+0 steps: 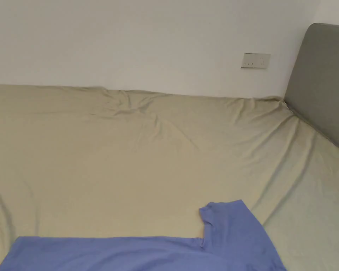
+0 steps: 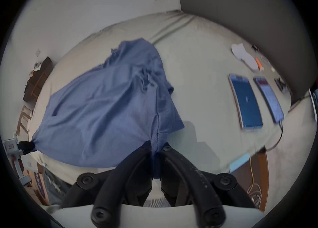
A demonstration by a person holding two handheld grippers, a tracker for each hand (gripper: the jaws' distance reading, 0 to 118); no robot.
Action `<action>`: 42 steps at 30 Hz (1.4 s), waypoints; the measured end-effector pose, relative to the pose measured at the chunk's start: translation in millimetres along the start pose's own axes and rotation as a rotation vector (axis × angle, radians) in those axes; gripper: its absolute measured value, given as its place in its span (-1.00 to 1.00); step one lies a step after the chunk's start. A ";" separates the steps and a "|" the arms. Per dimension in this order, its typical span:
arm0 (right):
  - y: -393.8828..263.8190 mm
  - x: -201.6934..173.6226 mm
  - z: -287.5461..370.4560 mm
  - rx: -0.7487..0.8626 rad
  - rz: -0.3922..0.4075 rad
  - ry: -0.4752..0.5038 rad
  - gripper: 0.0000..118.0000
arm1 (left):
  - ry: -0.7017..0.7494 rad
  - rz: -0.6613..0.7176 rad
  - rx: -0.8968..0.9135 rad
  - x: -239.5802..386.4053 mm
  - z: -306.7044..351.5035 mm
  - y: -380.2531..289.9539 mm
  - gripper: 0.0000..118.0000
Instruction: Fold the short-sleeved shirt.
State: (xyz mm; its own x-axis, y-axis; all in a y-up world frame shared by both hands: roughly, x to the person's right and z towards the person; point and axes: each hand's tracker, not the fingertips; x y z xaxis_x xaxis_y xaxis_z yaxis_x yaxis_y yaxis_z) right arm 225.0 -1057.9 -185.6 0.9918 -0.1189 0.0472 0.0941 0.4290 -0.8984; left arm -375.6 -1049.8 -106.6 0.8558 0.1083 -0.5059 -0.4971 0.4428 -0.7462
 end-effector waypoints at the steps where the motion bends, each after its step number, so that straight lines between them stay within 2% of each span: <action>1: -7.7 -2.4 -5.1 -0.016 0.008 0.000 -0.81 | -0.002 -0.001 -0.016 -2.1 -6.5 -6.9 -0.95; 2: -12.0 -3.2 -9.8 -0.009 -0.002 0.002 -0.79 | -0.010 0.001 -0.029 -3.9 -12.6 -12.0 -0.92; 3: -13.0 -3.5 -12.7 -0.016 -0.016 0.002 -0.78 | -0.005 0.010 -0.035 -4.6 -15.5 -14.7 -0.74; 4: -9.5 -3.8 -11.1 -0.019 -0.034 0.006 -0.66 | 0.009 0.026 -0.038 -5.9 -15.4 -15.0 -0.59; 6: 1.3 -4.0 1.2 0.014 -0.052 0.033 -0.32 | -0.010 0.072 -0.005 -12.2 -4.6 -6.8 -0.28; 7: 9.6 -5.1 10.8 0.074 -0.054 0.053 -0.06 | -0.038 0.097 0.046 -14.3 5.2 2.0 -0.15; 8: 20.0 -4.8 19.8 0.122 -0.053 0.060 0.19 | -0.049 0.108 0.093 -15.6 14.4 13.8 -0.09; 9: 31.2 -7.4 28.1 0.156 -0.042 0.072 0.31 | -0.040 0.113 0.140 -14.4 22.6 27.8 -0.11; 10: 40.3 -11.2 34.6 0.195 -0.033 0.078 0.29 | -0.032 0.107 0.179 -11.2 28.5 40.8 -0.26; 11: 49.3 -16.1 40.6 0.243 -0.017 0.087 0.20 | -0.021 0.076 0.234 -1.3 36.9 54.4 -0.59; 12: 57.0 -21.5 45.2 0.276 0.002 0.095 -0.16 | -0.015 0.027 0.284 7.0 37.9 68.5 -1.00; 13: 64.7 -27.9 48.2 0.295 0.026 0.093 -0.58 | 0.004 -0.010 0.327 16.0 36.3 83.9 -0.99; 14: 69.7 -33.5 48.5 0.312 0.045 0.084 -0.92 | 0.007 -0.025 0.344 23.2 32.1 95.2 -1.00; 16: 77.5 -42.2 46.5 0.338 0.058 0.057 -0.96 | -0.033 -0.059 0.334 39.1 19.2 121.4 -1.00; 20: 88.9 -51.9 35.6 0.285 0.096 0.086 -0.96 | -0.146 -0.112 0.287 70.2 -33.2 166.9 -0.97; 21: 91.1 -53.3 32.0 0.266 0.094 0.097 -0.96 | -0.148 -0.143 0.284 78.2 -52.5 177.6 -0.59; 22: 92.9 -54.1 29.0 0.252 0.089 0.105 -0.96 | -0.147 -0.145 0.285 84.7 -70.3 187.3 0.01; 23: 94.5 -54.8 26.7 0.240 0.088 0.112 -0.96 | -0.134 -0.147 0.276 88.6 -91.8 195.1 0.46; 24: 93.4 -54.1 22.1 0.235 0.088 0.110 -0.96 | -0.124 -0.146 0.241 91.9 -111.6 204.5 0.72; 25: 94.4 -55.3 21.1 0.228 0.091 0.101 -0.96 | -0.096 -0.122 0.190 95.3 -129.2 212.2 0.75; 27: 96.5 -56.5 20.6 0.218 0.114 0.062 -0.96 | -0.091 -0.084 0.163 98.9 -153.7 220.1 0.68; 30: 100.0 -53.7 17.7 0.204 0.123 0.033 -0.96 | -0.068 -0.066 0.093 101.4 -178.2 222.9 0.20; 31: 103.0 -51.2 17.4 0.202 0.120 0.031 -0.96 | -0.064 -0.095 0.060 105.6 -180.3 217.0 0.17; 32: 106.6 -51.5 15.3 0.198 0.116 0.029 -0.96 | -0.043 -0.150 0.107 109.0 -178.5 211.9 0.15; 33: 110.9 -49.7 13.7 0.194 0.110 0.030 -0.96 | -0.033 -0.198 0.147 111.5 -173.0 208.4 0.01; 35: 123.1 -46.7 7.6 0.193 0.106 0.032 -0.96 | -0.069 -0.195 0.111 110.9 -165.6 205.2 -0.53; 36: 129.3 -45.9 3.7 0.195 0.107 0.031 -0.96 | -0.076 -0.189 0.105 110.4 -162.2 205.3 -0.89; 38: 147.4 -44.5 -7.0 0.228 0.116 0.012 -0.95 | -0.157 -0.167 0.070 111.9 -155.0 202.2 -0.95; 39: 157.5 -43.0 -14.3 0.239 0.117 0.009 -0.76 | -0.116 -0.182 0.081 113.4 -151.9 200.3 -0.95; 40: 169.1 -41.3 -26.0 0.236 0.114 0.006 -0.37 | -0.103 -0.203 0.078 114.3 -153.5 198.5 -0.95; 42: 192.1 -35.1 -54.1 0.227 0.107 0.026 0.57 | -0.095 -0.221 0.059 115.8 -161.1 193.7 -0.95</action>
State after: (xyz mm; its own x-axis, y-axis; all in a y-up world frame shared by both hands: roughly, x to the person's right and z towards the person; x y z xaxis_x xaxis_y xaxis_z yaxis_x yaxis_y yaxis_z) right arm 203.6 -1019.8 -383.4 0.9949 -0.0841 -0.0565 0.0091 0.6298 -0.7767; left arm -395.9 -1094.8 -379.4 0.9537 0.0849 -0.2887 -0.2900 0.5155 -0.8063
